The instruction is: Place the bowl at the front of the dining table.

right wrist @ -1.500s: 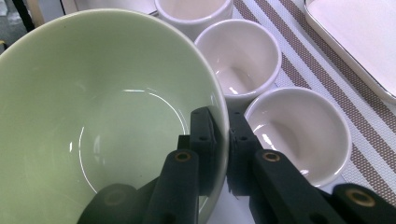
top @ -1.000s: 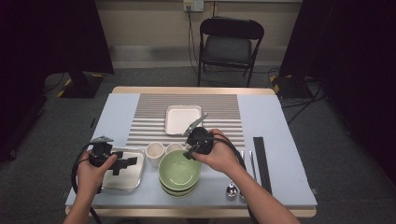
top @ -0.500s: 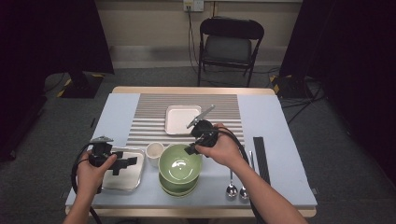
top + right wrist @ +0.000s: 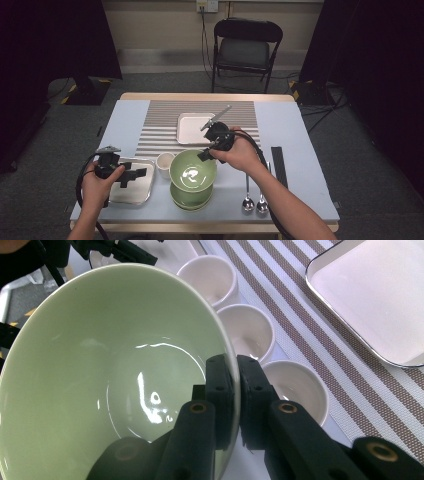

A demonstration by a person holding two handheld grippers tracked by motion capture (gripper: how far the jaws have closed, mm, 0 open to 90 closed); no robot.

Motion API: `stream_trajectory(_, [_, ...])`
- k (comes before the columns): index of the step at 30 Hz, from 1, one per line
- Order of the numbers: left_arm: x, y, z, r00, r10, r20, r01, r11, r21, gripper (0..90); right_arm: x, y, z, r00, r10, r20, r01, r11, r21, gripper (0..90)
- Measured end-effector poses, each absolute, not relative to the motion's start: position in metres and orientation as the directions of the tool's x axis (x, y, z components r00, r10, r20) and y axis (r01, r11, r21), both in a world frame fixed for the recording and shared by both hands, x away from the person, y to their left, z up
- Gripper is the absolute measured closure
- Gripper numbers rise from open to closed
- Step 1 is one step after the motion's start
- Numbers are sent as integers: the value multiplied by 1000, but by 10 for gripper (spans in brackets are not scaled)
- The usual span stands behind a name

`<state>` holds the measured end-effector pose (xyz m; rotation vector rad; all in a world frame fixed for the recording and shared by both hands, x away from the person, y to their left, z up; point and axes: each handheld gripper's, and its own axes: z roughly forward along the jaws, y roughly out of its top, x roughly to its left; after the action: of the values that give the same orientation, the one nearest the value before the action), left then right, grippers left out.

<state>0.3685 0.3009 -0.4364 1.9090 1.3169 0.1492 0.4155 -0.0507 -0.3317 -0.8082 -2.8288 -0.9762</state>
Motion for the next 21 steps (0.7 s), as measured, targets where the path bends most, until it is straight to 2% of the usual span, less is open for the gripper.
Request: stream_trajectory(21, [369, 302, -436, 458, 829, -320, 736, -152, 660, 202, 426, -62, -320, -841, 486, 238, 527, 631, 570, 853])
